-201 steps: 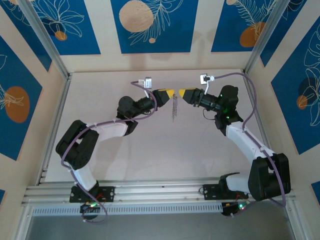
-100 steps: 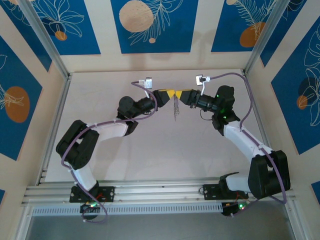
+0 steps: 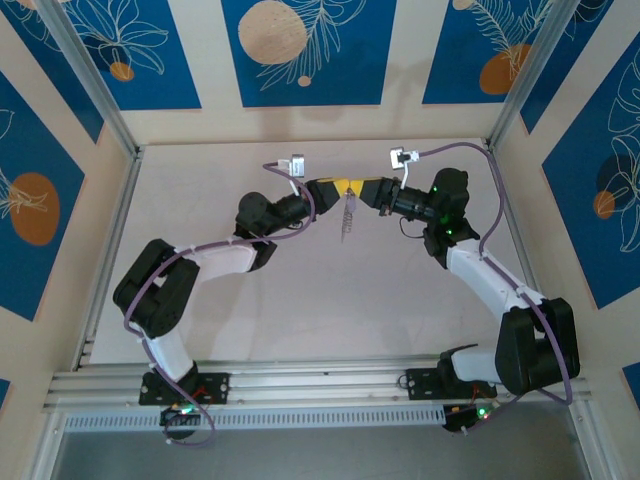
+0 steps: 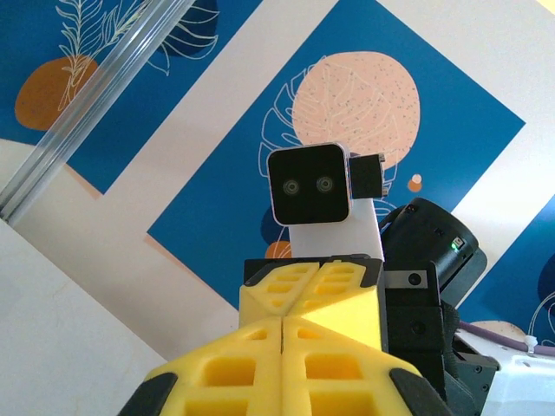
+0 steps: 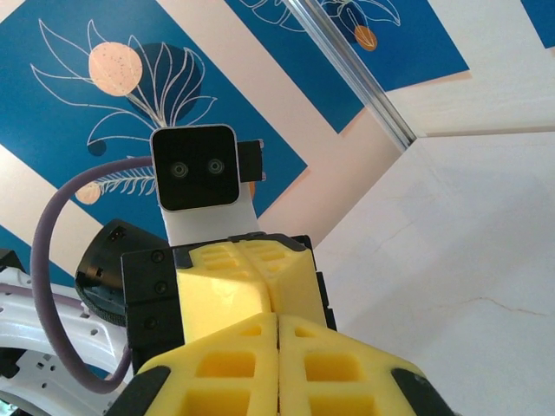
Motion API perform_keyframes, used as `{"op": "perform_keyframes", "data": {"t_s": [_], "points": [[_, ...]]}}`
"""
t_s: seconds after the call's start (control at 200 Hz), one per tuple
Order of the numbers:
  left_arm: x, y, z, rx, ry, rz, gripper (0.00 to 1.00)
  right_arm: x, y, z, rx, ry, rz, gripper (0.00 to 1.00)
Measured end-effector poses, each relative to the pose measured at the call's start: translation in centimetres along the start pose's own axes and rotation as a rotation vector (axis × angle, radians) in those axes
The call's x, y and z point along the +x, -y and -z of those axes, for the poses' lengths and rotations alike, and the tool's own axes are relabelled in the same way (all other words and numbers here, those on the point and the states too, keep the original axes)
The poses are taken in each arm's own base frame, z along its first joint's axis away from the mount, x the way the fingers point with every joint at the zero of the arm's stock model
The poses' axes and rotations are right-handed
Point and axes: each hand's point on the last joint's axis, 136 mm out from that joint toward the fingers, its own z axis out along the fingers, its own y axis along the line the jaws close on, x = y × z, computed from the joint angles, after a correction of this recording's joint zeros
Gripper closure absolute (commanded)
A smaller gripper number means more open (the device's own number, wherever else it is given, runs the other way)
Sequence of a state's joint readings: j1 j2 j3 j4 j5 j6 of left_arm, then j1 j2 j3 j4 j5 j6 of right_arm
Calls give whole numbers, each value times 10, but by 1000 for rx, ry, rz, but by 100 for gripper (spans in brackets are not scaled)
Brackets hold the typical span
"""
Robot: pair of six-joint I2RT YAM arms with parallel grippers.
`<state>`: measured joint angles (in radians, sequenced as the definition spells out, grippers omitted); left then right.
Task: Put the keys on the keyring
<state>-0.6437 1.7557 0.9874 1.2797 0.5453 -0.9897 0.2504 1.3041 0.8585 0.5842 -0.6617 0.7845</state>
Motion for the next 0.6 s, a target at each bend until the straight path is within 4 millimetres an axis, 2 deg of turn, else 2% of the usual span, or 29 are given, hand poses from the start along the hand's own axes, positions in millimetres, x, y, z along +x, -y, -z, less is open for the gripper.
{"op": "perform_keyframes", "data": {"t_s": [0.195,0.595], "points": [[-1,1,-1,4,0,-2,100,0,1,0,2,-1,11,80],[-2,3,-2,8,-2,-4,100,8,4,3,7,-14,-1,83]]}}
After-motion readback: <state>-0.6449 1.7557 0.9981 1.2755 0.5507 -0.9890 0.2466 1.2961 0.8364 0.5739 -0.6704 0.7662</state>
